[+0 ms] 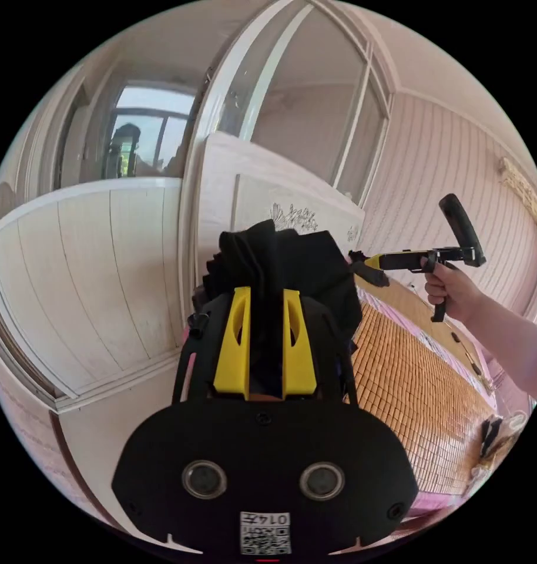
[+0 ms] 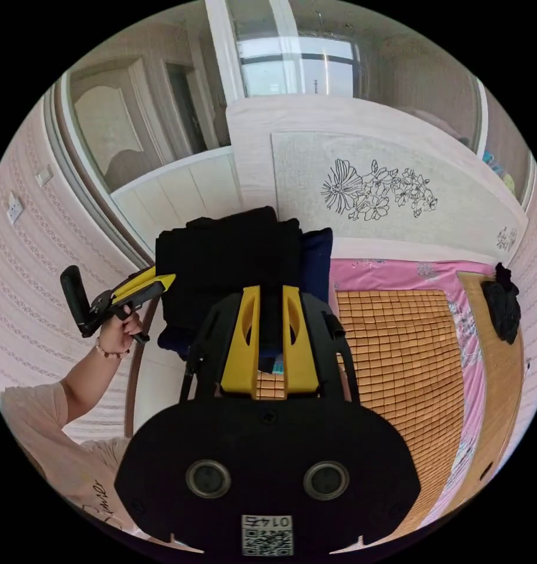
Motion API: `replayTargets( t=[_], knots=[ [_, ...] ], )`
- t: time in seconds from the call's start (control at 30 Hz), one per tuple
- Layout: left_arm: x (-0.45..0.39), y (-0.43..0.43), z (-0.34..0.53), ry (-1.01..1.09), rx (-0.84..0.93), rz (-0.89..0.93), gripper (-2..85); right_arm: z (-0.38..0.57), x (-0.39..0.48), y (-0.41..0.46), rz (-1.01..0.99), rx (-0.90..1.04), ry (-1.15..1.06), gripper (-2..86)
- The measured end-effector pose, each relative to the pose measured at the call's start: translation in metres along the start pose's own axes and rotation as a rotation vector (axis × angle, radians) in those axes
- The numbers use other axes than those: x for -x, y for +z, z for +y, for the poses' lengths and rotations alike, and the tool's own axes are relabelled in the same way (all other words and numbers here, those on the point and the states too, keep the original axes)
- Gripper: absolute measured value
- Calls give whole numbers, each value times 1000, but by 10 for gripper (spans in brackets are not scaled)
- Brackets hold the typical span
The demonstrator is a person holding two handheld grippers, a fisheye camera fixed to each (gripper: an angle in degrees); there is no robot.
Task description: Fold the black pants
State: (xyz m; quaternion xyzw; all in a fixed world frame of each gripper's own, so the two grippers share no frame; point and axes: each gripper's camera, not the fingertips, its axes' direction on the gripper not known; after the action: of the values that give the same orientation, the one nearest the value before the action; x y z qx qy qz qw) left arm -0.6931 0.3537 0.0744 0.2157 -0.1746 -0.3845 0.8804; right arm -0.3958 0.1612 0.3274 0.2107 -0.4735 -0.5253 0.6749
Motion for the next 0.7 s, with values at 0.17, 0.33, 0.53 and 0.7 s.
replayTargets(
  t=[0.17, 0.33, 0.53, 0.7],
  knots=[
    [0, -19, 15, 35, -60, 43, 90, -13, 17, 49, 27, 48, -21, 56],
    [-21, -71, 54, 174, -151, -171, 64, 8, 31, -16, 233, -57, -63, 56],
    [-77, -120, 108, 330, -93, -113, 61, 152, 44, -140, 514, -119, -68, 54],
    [-176, -134, 172, 588, -88, 9, 37, 350, 54, -203, 614, 9, 197, 52]
  ],
)
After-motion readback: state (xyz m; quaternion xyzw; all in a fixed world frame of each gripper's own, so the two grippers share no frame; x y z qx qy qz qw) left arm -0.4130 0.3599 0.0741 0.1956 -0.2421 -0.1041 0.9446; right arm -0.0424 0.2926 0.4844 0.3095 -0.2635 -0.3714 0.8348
